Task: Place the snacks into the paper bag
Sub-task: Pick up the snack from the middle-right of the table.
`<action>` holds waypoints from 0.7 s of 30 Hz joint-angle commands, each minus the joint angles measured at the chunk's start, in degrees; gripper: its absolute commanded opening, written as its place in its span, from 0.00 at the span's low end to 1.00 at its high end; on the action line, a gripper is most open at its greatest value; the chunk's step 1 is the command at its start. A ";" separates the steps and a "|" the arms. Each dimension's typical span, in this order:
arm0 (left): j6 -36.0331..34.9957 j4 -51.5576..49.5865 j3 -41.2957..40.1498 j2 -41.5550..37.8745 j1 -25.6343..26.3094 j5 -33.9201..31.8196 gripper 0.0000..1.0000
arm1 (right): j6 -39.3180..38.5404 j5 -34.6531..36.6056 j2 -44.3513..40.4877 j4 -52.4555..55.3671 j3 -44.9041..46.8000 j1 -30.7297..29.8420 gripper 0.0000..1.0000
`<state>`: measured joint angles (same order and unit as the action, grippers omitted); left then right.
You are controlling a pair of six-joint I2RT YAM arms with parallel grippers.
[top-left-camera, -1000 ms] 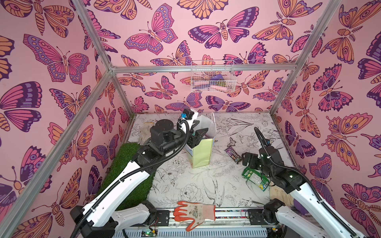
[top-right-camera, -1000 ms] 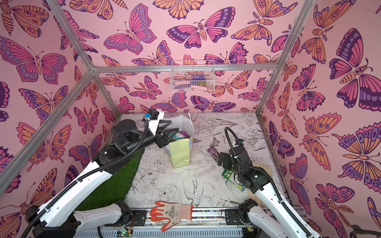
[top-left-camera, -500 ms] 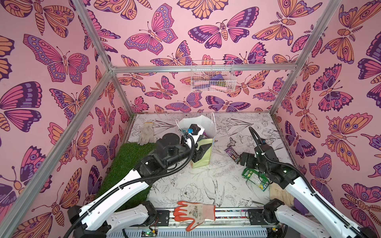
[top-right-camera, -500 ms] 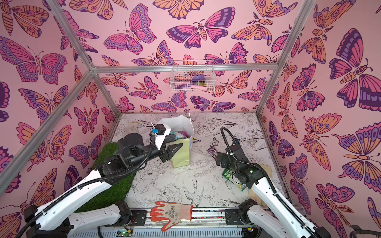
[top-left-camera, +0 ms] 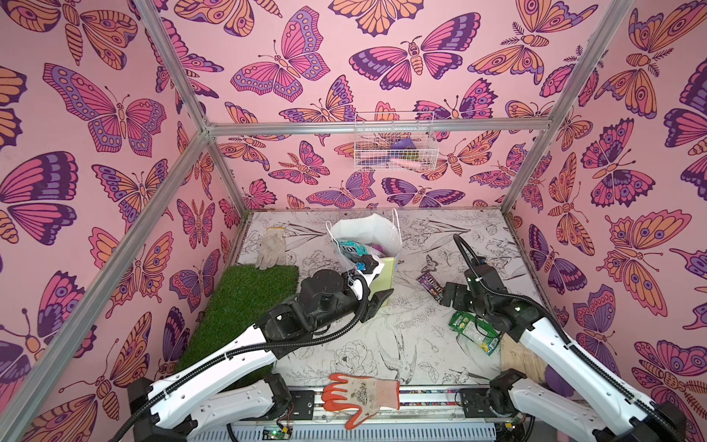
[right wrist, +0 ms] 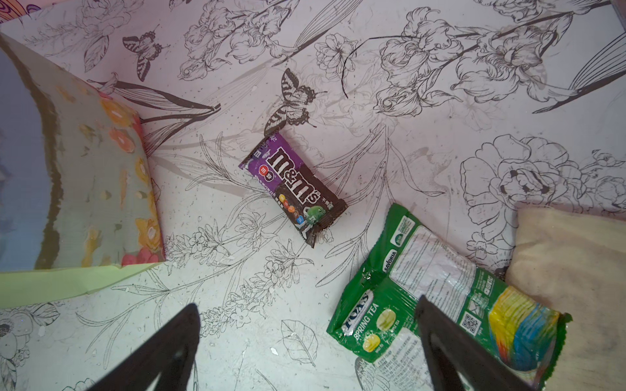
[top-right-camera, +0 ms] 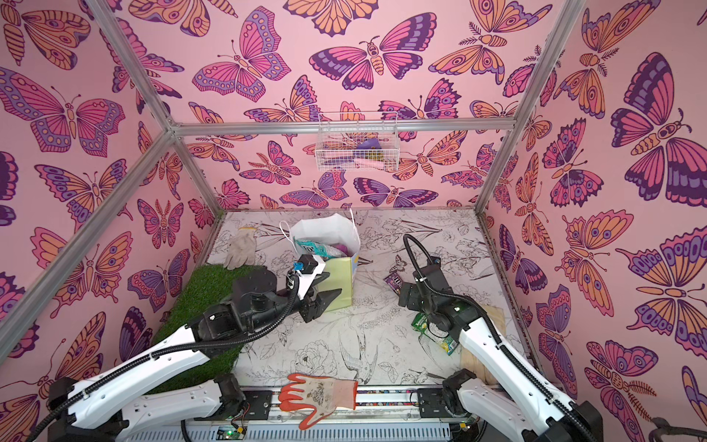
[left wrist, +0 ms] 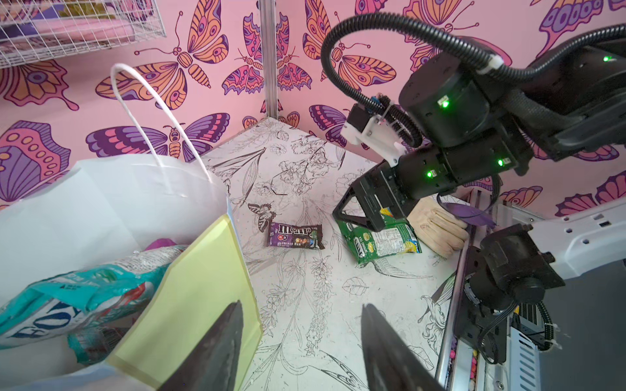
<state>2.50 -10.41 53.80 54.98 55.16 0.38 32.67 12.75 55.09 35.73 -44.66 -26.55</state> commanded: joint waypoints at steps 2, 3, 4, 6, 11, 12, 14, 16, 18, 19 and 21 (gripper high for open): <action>2.70 3.00 -3.24 -0.49 1.65 -1.42 0.58 | -1.42 -0.28 1.87 -0.81 -3.10 1.20 0.99; 2.98 3.29 -3.77 -0.45 2.01 -1.76 0.58 | -1.38 -0.37 2.31 -0.83 -3.22 1.51 0.99; 3.43 3.56 -4.44 -0.36 2.54 -2.17 0.58 | -1.48 -0.52 2.86 -0.92 -3.48 1.62 0.99; 4.19 4.20 -5.58 -0.40 3.27 -2.89 0.58 | -1.56 -0.49 3.95 -0.92 -4.00 1.98 0.99; 6.11 5.93 -8.90 -0.49 4.84 -4.54 0.58 | -1.59 -0.09 6.86 -0.05 -5.69 2.60 0.99; 6.51 6.08 -9.38 -0.50 5.17 -4.89 0.58 | -1.67 -0.24 7.40 0.14 -6.00 2.64 0.99; 7.28 6.34 -10.50 -0.58 5.72 -5.58 0.58 | -1.17 0.65 8.20 0.54 -6.50 2.64 0.99; 8.07 6.79 -11.66 -0.80 6.20 -6.29 0.57 | -1.39 1.34 8.91 0.90 -7.18 2.60 0.99; 8.69 7.17 -12.86 -1.08 6.43 -7.03 0.57 | -1.76 1.61 9.16 0.99 -7.52 2.64 0.99; 9.08 7.44 -13.49 -1.34 6.45 -7.38 0.57 | -1.91 1.66 9.30 0.95 -7.62 2.60 0.99; 9.74 7.75 -14.53 -1.79 6.49 -7.83 0.57 | -2.62 1.37 9.43 0.80 -7.63 2.77 0.99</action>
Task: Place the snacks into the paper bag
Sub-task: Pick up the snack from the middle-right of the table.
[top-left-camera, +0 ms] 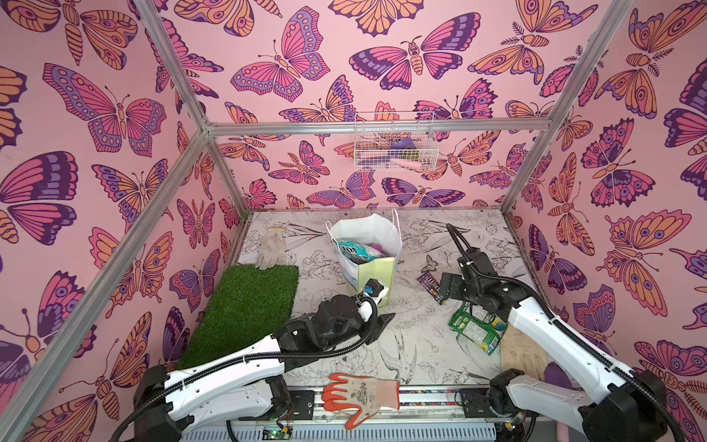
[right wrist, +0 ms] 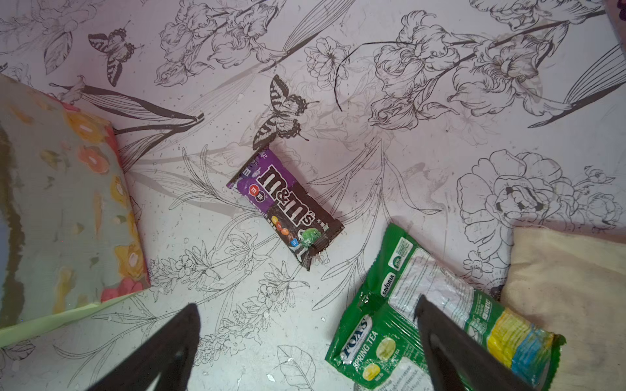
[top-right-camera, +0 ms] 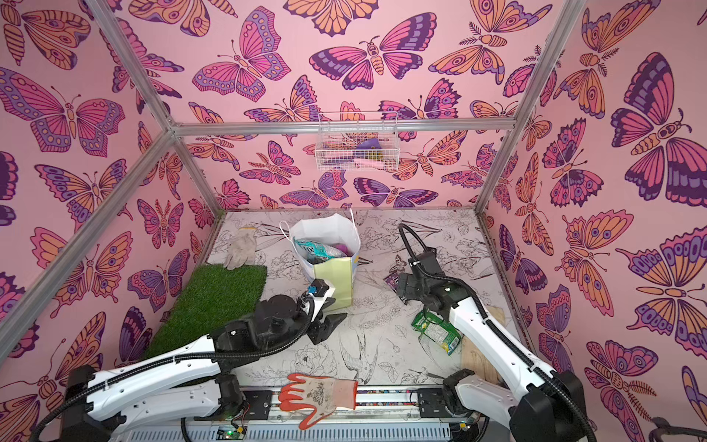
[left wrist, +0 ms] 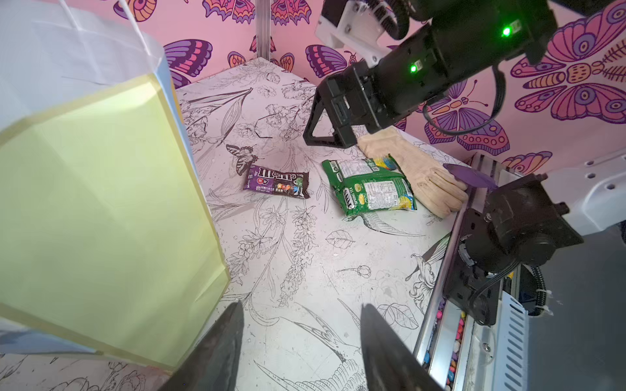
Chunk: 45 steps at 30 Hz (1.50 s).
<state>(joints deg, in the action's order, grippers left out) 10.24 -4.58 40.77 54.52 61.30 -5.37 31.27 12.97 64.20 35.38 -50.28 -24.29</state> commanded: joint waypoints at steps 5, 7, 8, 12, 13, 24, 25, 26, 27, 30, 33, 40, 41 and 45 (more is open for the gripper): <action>3.46 2.25 -3.65 -2.33 0.35 -2.67 0.57 | -3.13 -0.13 2.20 1.02 -2.89 1.31 0.99; 4.03 2.33 -4.40 -2.74 0.41 -2.88 0.57 | -3.79 -0.62 3.34 1.10 -3.29 1.49 0.99; 4.31 2.29 -4.77 -3.00 0.41 -2.97 0.57 | -4.22 -1.00 4.13 1.10 -3.63 1.54 1.00; 5.22 2.41 -6.14 -3.76 0.57 -3.42 0.57 | -5.19 -1.54 7.20 1.16 -4.56 1.71 1.00; 5.48 2.40 -6.47 -3.95 0.62 -3.51 0.57 | -5.38 -1.70 8.10 1.14 -4.81 1.70 1.00; 6.46 2.65 -7.90 -5.04 0.93 -4.03 0.57 | -7.18 -1.89 16.98 0.95 -8.15 1.88 0.96; 6.46 2.71 -7.91 -5.08 0.93 -4.04 0.57 | -7.20 -2.05 17.83 1.00 -8.45 1.86 0.95; 6.54 2.72 -7.95 -5.13 1.00 -4.04 0.57 | -7.28 -2.36 18.70 1.17 -8.85 1.88 0.95; 6.55 2.73 -7.99 -5.13 1.06 -4.04 0.57 | -7.34 -2.80 19.50 1.42 -9.38 1.92 0.94; 6.81 2.67 -8.08 -5.13 1.13 -4.12 0.57 | -7.36 -3.58 22.01 1.97 -10.51 1.93 0.92; 7.06 2.69 -8.25 -5.21 1.29 -4.30 0.57 | -7.36 -4.26 23.68 1.24 -10.52 2.06 0.90; 7.58 2.65 -8.86 -5.61 1.66 -4.82 0.57 | -7.27 -5.71 27.92 -0.25 -10.48 2.14 0.89; 7.60 2.73 -8.95 -5.70 1.71 -4.83 0.57 | -7.25 -5.83 28.37 -0.45 -10.53 2.13 0.89; 7.87 2.66 -9.30 -6.25 1.93 -5.01 0.57 | -7.14 -6.45 30.39 -0.96 -10.80 2.30 0.90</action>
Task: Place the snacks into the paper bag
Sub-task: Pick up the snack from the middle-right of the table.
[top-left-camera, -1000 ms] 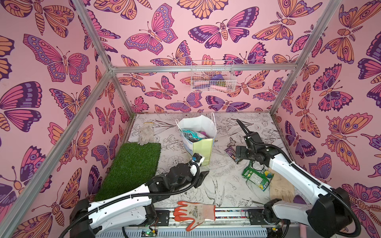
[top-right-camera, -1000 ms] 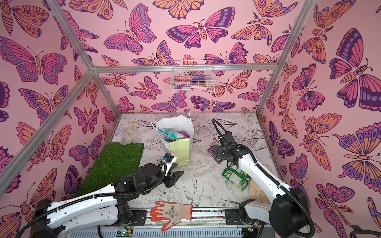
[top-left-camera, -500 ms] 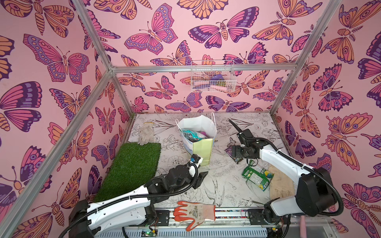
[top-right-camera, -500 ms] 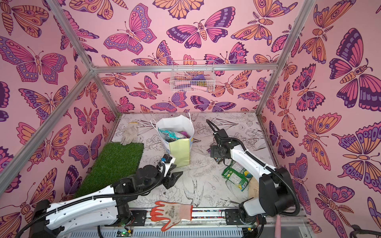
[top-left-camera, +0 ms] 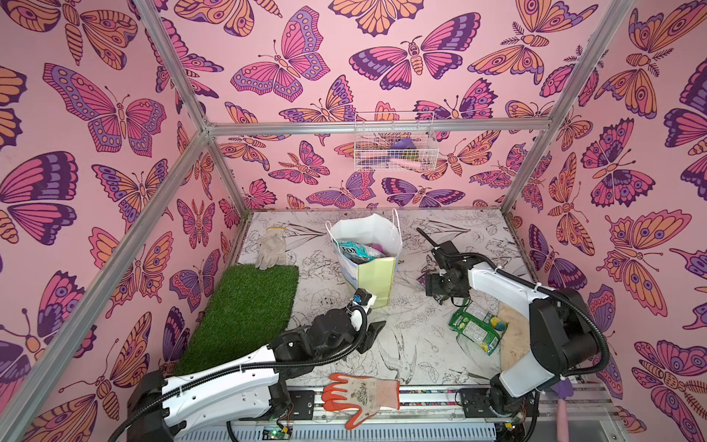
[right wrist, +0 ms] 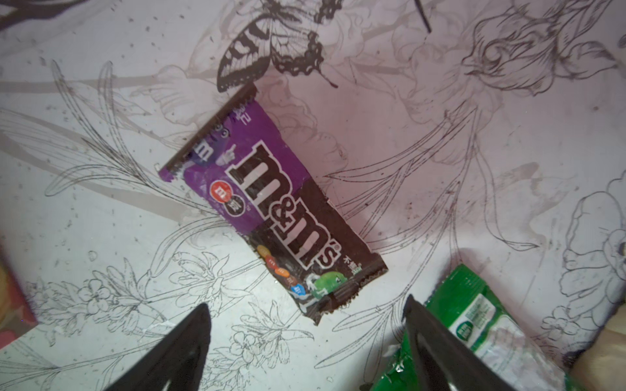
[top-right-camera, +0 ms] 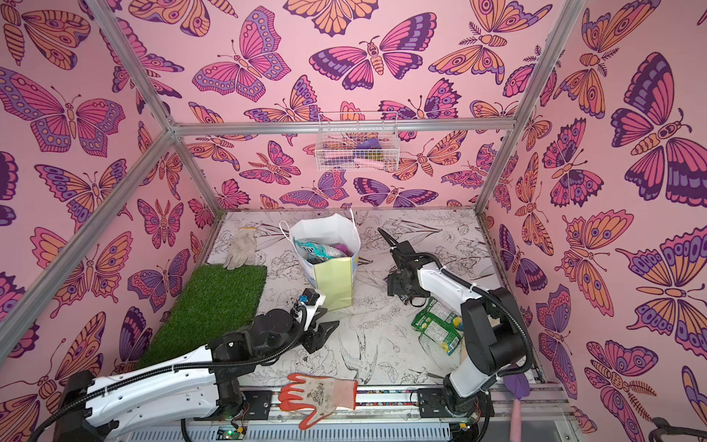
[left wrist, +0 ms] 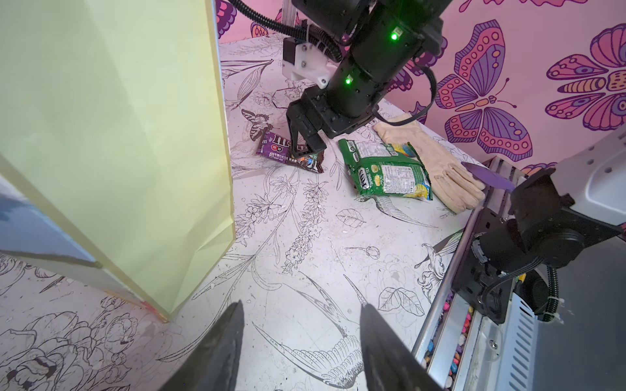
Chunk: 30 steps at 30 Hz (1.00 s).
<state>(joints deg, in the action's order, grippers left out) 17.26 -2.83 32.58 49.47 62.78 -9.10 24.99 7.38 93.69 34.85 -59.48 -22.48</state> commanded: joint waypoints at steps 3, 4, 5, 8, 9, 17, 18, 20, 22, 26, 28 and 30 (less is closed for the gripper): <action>0.94 0.95 -1.11 -1.40 0.58 -1.38 0.57 | -0.57 -1.53 2.11 -1.15 -1.69 0.68 0.89; 0.94 0.91 -1.07 -1.39 0.53 -1.44 0.57 | -0.56 -1.80 2.48 -1.43 -1.68 0.70 0.89; 0.87 0.96 -1.03 -1.33 0.50 -1.44 0.57 | -0.50 -1.90 2.83 -1.53 -1.66 0.76 0.89; 0.85 0.93 -0.94 -1.26 0.59 -1.42 0.57 | -0.63 -1.90 3.75 -1.84 -1.91 0.89 0.89; 0.85 0.91 -0.90 -1.22 0.52 -1.44 0.57 | -0.75 -1.92 4.08 -1.87 -1.95 1.01 0.88; 0.85 0.93 -0.42 -0.35 0.59 -1.36 0.57 | -0.75 -2.15 6.15 -2.67 -1.62 1.81 0.87; 0.81 0.91 -0.32 -0.18 0.61 -1.36 0.57 | -0.74 -2.21 6.08 -2.76 -1.56 1.79 0.86; 0.76 0.97 -0.32 0.17 0.61 -1.36 0.57 | -0.69 -2.33 6.28 -2.85 -1.28 1.78 0.86; 0.76 1.03 -0.32 0.57 0.60 -1.36 0.57 | -0.70 -2.85 6.26 -3.36 -0.69 1.81 0.85; 1.08 1.59 -0.56 1.30 0.71 -1.36 0.57 | -0.65 -2.90 6.73 -4.08 0.23 1.81 0.83; 1.11 1.89 -0.83 1.40 0.70 -1.36 0.57 | -0.60 -3.10 7.03 -4.23 0.41 1.75 0.81; 1.20 2.12 -0.94 1.44 0.74 -1.37 0.57 | -0.47 -3.33 7.10 -4.40 0.75 1.76 0.77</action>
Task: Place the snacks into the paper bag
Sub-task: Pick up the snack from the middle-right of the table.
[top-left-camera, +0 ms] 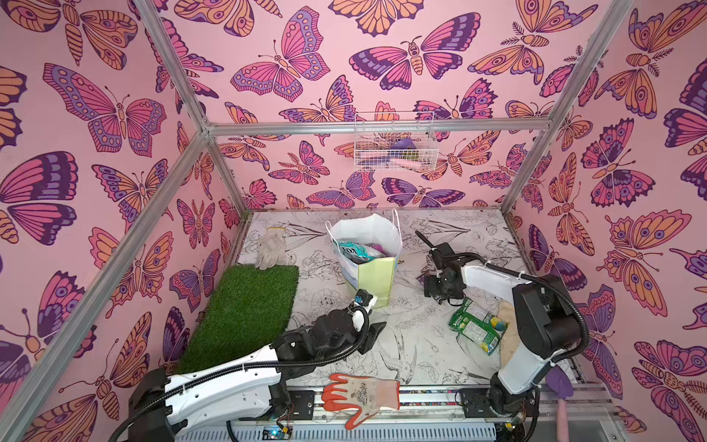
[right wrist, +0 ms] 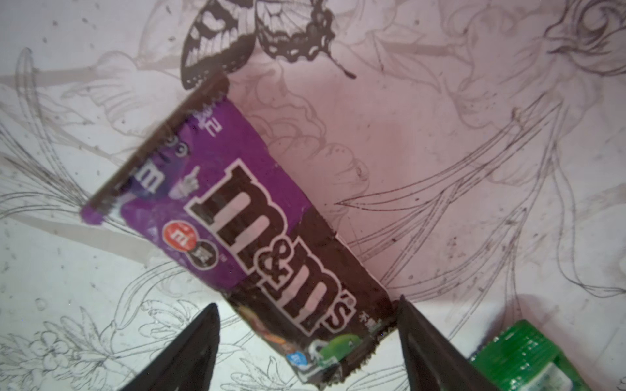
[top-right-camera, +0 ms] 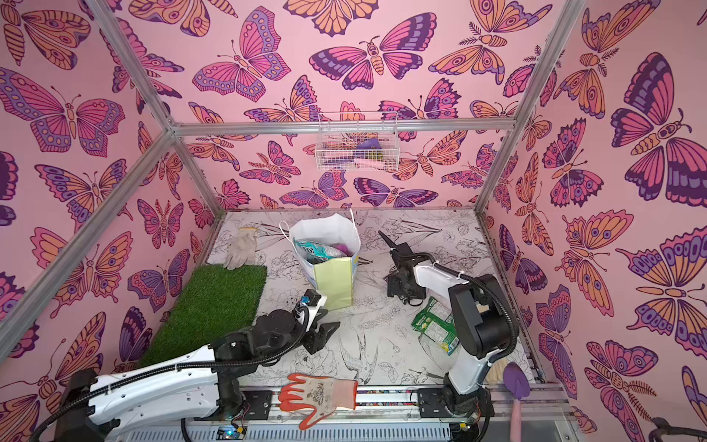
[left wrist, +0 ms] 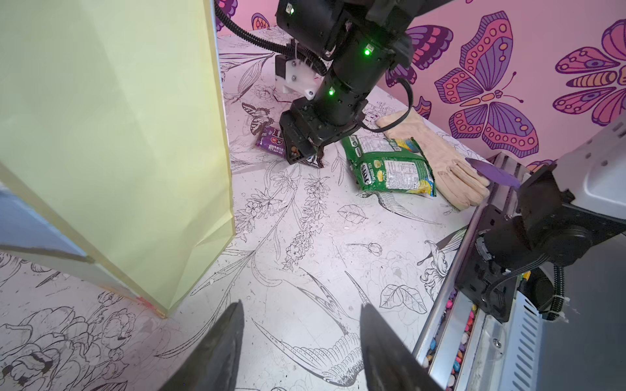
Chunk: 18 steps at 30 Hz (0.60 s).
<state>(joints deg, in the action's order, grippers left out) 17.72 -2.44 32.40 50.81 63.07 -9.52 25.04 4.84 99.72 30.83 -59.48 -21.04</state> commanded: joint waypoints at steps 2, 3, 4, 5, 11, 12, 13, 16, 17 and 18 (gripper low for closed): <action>0.74 1.81 -0.84 0.17 0.37 -1.03 0.57 | -0.35 -1.28 0.91 -0.88 1.24 0.34 0.72; 0.75 1.77 -0.93 0.09 0.41 -1.11 0.57 | -0.31 -1.32 0.90 -1.02 1.43 0.32 0.69; 0.74 1.87 -0.94 0.14 0.38 -1.12 0.57 | -0.23 -1.32 0.87 -1.18 1.52 0.36 0.66; 0.79 1.95 -1.03 0.19 0.45 -1.12 0.57 | -0.18 -1.42 0.92 -1.16 1.63 0.37 0.61; 0.94 2.32 -1.11 0.60 0.43 -1.12 0.57 | 0.01 -1.76 0.40 -1.30 2.40 0.30 0.41; 1.00 2.30 -1.10 0.62 0.43 -1.12 0.57 | 0.01 -1.77 0.25 -1.26 2.44 0.33 0.41; 0.95 2.38 -1.11 0.72 0.40 -1.03 0.57 | 0.01 -1.65 -0.03 -1.17 2.54 0.36 0.40; 0.95 2.44 -1.11 0.63 0.43 -1.03 0.57 | -0.02 -1.78 -0.64 -0.96 2.62 0.34 0.36; 0.92 2.44 -1.07 0.61 0.40 -1.03 0.57 | -0.02 -1.75 -0.98 -0.79 2.62 0.36 0.34; 0.92 2.44 -1.11 0.66 0.44 -1.05 0.57 | -0.07 -1.75 -1.27 -0.74 2.69 0.35 0.33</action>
<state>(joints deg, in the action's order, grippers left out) 18.35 -1.28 32.10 51.48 63.09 -9.93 25.23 4.14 99.66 29.17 -58.00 -20.97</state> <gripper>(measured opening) 0.570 0.340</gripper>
